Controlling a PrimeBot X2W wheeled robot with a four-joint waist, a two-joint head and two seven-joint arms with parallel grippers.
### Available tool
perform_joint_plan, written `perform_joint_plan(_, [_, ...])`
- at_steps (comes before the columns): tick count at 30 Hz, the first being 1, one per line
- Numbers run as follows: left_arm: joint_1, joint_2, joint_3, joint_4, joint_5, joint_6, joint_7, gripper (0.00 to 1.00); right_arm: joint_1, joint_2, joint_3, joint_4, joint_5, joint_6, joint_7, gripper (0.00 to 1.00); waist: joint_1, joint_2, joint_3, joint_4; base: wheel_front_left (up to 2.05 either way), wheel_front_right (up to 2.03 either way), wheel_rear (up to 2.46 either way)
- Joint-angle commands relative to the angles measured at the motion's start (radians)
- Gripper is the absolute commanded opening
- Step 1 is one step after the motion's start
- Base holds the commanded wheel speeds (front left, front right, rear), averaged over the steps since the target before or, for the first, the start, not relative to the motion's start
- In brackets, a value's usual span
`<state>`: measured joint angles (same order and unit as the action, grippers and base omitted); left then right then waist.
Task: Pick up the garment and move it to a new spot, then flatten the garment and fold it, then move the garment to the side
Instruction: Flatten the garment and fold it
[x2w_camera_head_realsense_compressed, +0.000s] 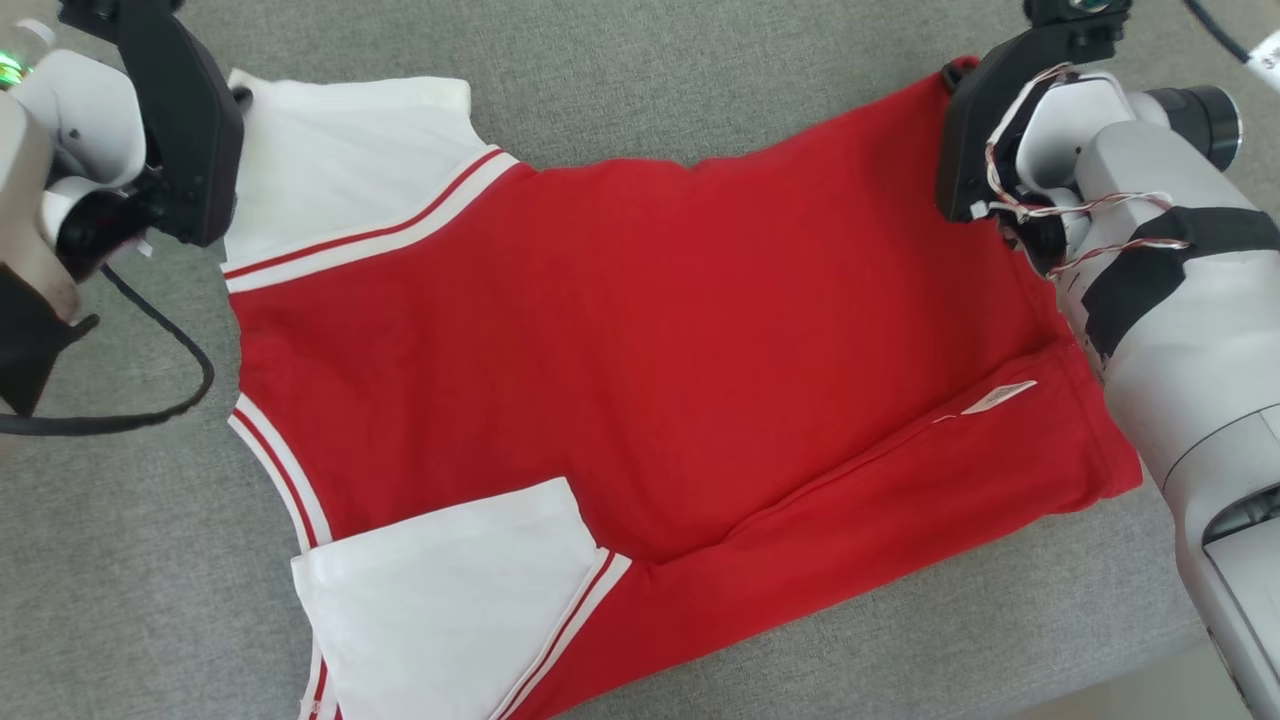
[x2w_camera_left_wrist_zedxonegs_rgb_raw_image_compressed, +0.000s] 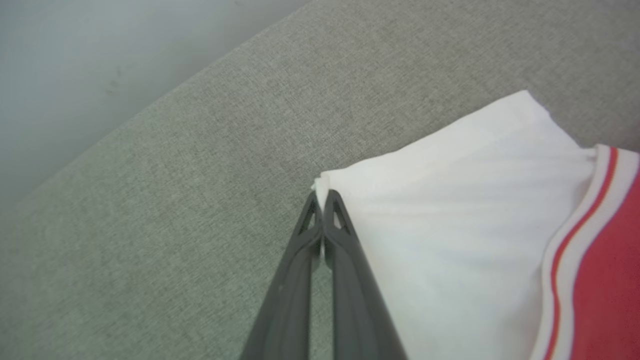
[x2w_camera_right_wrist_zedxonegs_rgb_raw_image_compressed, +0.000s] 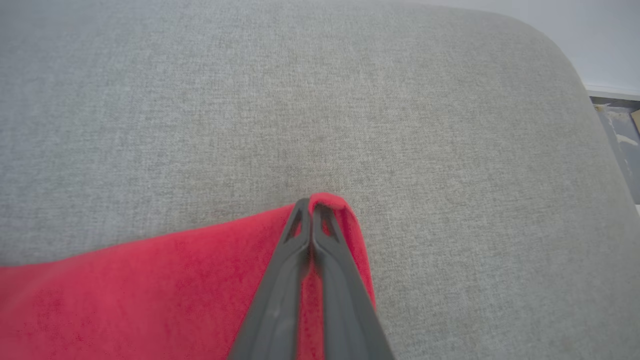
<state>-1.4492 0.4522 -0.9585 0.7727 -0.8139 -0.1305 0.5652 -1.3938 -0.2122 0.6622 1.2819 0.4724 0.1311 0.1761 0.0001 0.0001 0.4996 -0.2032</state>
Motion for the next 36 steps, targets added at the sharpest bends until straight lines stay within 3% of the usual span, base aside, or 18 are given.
perform_joint_plan(1, [-0.013,0.018,-0.016,-0.005,0.004,0.0,-0.033,0.0,0.001,-0.002,-0.018,0.003,0.018,-0.001,-0.019,0.0,-0.0001,-0.0001,-0.008,0.003,0.0,0.0,0.0])
perform_joint_plan(10, [-0.056,0.05,-0.051,-0.009,0.005,0.0,-0.196,0.0,0.045,-0.019,-0.094,-0.038,0.137,-0.001,-0.063,0.0,-0.0001,-0.0001,-0.031,0.021,0.0,0.0,0.0])
perform_joint_plan(15, [-0.069,0.051,-0.073,-0.007,-0.006,0.0,-0.289,0.0,0.087,-0.091,-0.072,-0.119,0.208,-0.001,-0.041,0.0,-0.0001,-0.0001,-0.048,0.045,0.0,0.0,0.0])
perform_joint_plan(20, [-0.021,0.057,-0.085,-0.037,-0.093,0.0,-0.311,0.0,0.16,-0.162,-0.048,-0.222,0.32,-0.001,0.004,0.0,-0.0001,-0.0001,-0.076,0.072,0.0,0.0,0.0])
perform_joint_plan(29, [0.122,0.164,-0.103,-0.245,-0.175,0.002,-0.412,0.0,0.321,-0.292,0.056,-0.415,0.495,-0.001,0.042,0.0,-0.0001,-0.0001,-0.166,0.107,0.0,0.0,0.0])
perform_joint_plan(32, [0.191,0.211,-0.097,-0.354,-0.187,0.033,-0.432,0.0,0.362,-0.33,0.082,-0.454,0.542,-0.001,0.048,0.0,-0.0001,-0.0001,-0.193,0.119,0.0,0.0,0.0])
perform_joint_plan(36, [0.301,0.287,-0.091,-0.538,-0.212,0.107,-0.456,0.0,0.41,-0.372,0.113,-0.503,0.595,-0.001,0.052,0.0,-0.0001,-0.0001,-0.22,0.134,0.0,0.0,0.0])
